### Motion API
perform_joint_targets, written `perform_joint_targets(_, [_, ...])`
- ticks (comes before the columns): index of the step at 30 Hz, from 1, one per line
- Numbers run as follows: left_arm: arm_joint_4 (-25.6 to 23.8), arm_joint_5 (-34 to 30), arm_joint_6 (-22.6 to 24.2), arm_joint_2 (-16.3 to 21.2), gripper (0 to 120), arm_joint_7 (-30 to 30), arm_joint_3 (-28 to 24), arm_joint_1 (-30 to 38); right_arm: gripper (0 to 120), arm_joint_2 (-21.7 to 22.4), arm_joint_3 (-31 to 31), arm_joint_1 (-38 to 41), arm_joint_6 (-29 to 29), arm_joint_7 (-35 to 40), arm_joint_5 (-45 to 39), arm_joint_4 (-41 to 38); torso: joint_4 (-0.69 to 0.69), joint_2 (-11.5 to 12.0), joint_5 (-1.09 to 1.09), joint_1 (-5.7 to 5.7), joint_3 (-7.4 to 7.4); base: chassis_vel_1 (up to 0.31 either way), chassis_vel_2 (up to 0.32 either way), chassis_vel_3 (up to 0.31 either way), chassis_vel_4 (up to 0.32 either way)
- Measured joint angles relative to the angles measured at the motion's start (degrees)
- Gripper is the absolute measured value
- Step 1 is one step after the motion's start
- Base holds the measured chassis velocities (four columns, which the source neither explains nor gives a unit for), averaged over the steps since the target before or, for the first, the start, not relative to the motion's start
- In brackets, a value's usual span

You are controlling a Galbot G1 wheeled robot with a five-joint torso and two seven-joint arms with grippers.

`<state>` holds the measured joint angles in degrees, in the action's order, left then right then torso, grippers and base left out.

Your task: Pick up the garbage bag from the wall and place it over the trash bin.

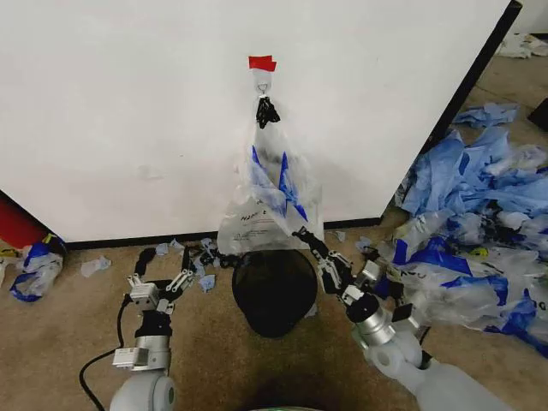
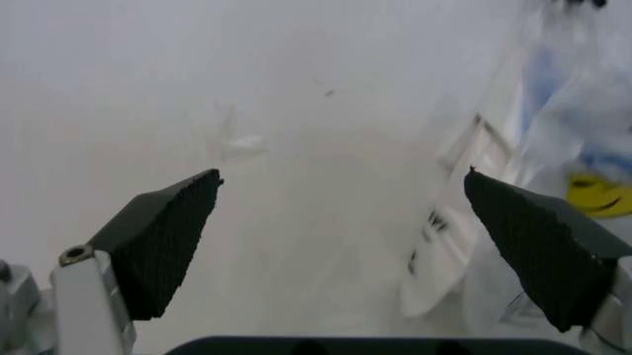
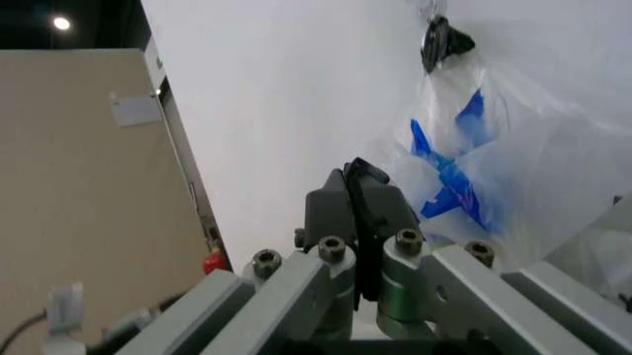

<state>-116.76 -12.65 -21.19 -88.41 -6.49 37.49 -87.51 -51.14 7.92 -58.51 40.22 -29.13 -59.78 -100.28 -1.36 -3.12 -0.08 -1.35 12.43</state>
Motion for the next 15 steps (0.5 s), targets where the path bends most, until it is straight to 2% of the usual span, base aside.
perform_joint_targets(2, [-3.1,-1.9,2.3,1.0,97,0.4,-0.4,-0.6,0,-0.2,0.5,0.5,0.0,0.0,0.0,0.5,0.01,0.0,0.01,0.0,0.0,0.0,0.0,0.0,0.0])
perform_joint_targets(5, [-10.5,-6.0,7.3,4.3,97,0.7,-0.7,-2.0,0,-0.4,1.0,0.8,-0.1,0.0,0.1,0.6,0.0,0.0,0.02,0.0,0.0,0.0,0.0,0.0,0.0])
perform_joint_targets(6, [-10.5,-6.0,7.3,4.3,97,0.7,-0.7,-2.0,0,-0.4,1.0,0.8,-0.1,0.0,0.1,0.6,0.0,0.0,0.02,0.0,0.0,0.0,0.0,0.0,0.0])
perform_joint_targets(11, [-21.8,-19.4,16.0,11.7,95,2.6,-1.6,-3.9,0,-0.4,1.7,0.7,-0.3,0.2,0.7,0.7,0.0,0.0,0.01,0.0,-0.01,0.0,0.0,0.0,0.0])
perform_joint_targets(13, [-23.0,-21.6,17.2,12.8,95,3.1,-1.6,-4.0,0,-0.4,1.9,0.7,-0.4,0.4,0.9,0.6,-0.01,0.0,0.01,0.0,-0.01,0.0,0.0,0.0,0.0])
perform_joint_targets(15, [-25.1,-26.8,19.9,15.2,95,4.2,-1.9,-4.0,0,-0.5,2.2,0.6,-0.5,0.9,1.4,0.5,0.0,0.0,0.01,0.0,-0.01,0.0,0.0,0.0,0.0])
